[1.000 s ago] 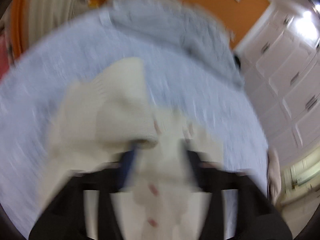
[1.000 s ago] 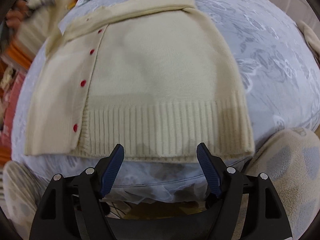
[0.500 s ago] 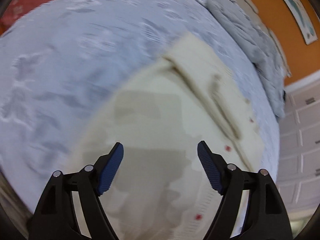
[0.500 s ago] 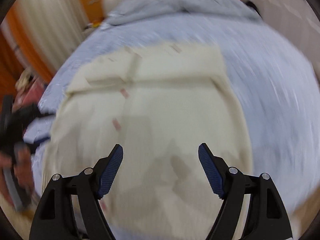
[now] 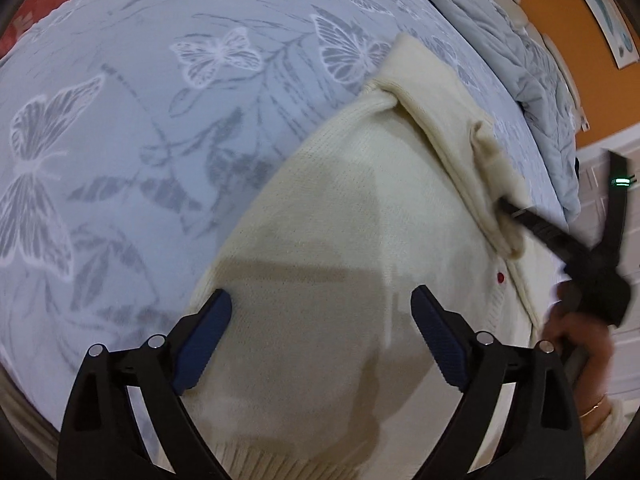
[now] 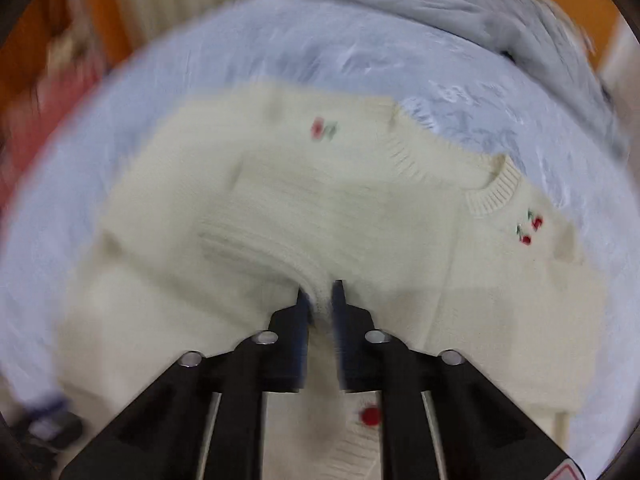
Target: Fold small clothes
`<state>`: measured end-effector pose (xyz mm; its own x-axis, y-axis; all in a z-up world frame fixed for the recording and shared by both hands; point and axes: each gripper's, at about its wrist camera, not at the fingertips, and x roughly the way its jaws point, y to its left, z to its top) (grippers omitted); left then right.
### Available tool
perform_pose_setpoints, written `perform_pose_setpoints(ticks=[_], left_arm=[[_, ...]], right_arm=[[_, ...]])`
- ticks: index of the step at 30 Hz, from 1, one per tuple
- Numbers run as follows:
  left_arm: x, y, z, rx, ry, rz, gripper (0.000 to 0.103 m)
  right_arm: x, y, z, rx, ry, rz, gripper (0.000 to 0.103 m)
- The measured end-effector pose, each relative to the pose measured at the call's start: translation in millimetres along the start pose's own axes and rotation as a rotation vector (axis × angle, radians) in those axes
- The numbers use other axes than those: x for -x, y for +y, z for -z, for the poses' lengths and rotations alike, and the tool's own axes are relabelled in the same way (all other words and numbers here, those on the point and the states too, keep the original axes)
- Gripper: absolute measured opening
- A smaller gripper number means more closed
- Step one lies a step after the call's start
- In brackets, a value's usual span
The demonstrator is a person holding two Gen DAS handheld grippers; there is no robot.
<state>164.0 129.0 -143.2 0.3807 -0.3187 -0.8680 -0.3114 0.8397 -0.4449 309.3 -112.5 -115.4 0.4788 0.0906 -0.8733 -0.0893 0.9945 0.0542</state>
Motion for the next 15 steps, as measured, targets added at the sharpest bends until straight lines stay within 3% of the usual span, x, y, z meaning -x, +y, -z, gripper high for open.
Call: perform_pose_setpoints(ticks=[3,5,6,8,9,10,13,15], left_arm=[[0.0,1.0,0.9,-0.020,-0.005,0.022,0.094],[-0.3,0.0,5.4,-0.044,-0.031,0.032,0.096],[-0.7,-2.4,6.3,-0.051,-0.043,0.028,0.096],[1.4,-9.4,7.0,-0.039,-0.058,0.006,0.096],[2.3,-13.4,3.3,-0.013,-0.053,0.022,0.096],[5.1,-16.5,-2.2,0.045,-0.047,0.089,0.096],[7.7,-32.7,-26.1,0.188,-0.044,0.244,0.096],[-5.4,-48.4,-48.5,0.243,-0.030,0.279,0.096]], right_arm=[[50.4,-84.2,12.5,-0.363,-0.152,-0.140,0.009],[59.8,-139.4,43.1,-0.565,-0.185,-0.188,0.010],[50.1,-166.5,64.9,-0.638,-0.153,-0.195,0.012],[23.1,-191.0,92.6,-0.668,-0.013,-0.146,0.012],[16.3,-199.2,106.4,-0.675,-0.002,-0.182,0.012],[18.7,-201.8,110.2,-0.683,-0.028,-0.212,0.013],[25.6,-203.8,110.0,-0.696,-0.060,-0.250,0.031],[24.2,-203.2,107.0,-0.721,-0.076,-0.265,0.051]])
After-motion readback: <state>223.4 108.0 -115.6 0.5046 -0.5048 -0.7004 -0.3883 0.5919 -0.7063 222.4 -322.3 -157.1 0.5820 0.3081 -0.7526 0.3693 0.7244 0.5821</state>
